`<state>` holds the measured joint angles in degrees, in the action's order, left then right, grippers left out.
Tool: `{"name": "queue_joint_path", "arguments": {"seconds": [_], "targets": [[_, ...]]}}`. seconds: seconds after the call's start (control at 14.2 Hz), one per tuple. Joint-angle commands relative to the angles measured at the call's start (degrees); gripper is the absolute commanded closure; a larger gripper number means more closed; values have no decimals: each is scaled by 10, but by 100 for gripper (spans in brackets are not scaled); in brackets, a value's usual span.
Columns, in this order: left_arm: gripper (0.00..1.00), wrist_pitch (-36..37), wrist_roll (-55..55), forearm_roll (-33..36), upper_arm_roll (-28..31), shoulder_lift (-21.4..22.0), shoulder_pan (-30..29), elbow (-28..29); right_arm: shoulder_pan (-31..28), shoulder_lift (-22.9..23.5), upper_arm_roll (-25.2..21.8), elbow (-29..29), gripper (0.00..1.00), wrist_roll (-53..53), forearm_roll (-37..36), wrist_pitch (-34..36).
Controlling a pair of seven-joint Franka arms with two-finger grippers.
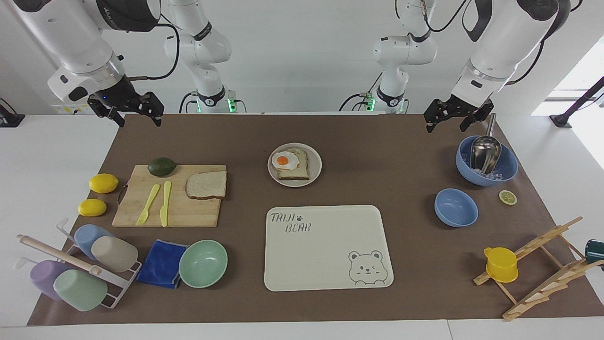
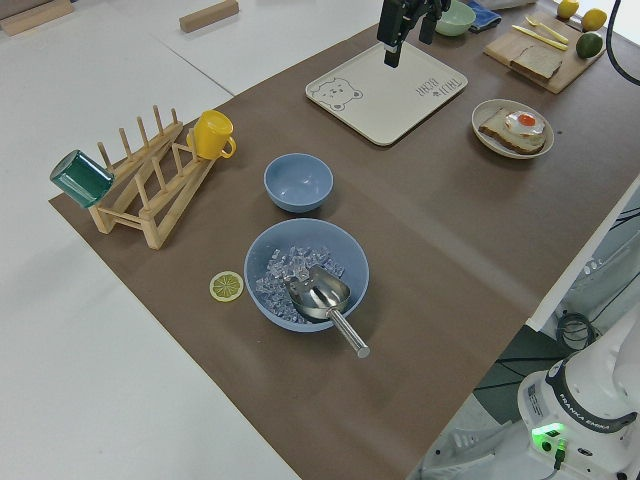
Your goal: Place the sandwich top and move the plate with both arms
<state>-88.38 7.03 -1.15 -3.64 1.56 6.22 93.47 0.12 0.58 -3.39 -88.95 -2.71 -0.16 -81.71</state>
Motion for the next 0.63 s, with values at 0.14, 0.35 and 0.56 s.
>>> {"name": "queue_joint_path", "arguments": {"seconds": [0.14,0.35,0.56], "targets": [[0,-4,-4,-6,-4,14,-9,15,-6,-8,7,-7,0,9,-1,-13],[0,-4,-4,-6,-4,14,-9,15,-1,-12,8,-18,0,4,0,-39],[0,-4,-4,-6,-4,14,-9,15,35,-31,13,-97,0,-2,-4,-139]]}}
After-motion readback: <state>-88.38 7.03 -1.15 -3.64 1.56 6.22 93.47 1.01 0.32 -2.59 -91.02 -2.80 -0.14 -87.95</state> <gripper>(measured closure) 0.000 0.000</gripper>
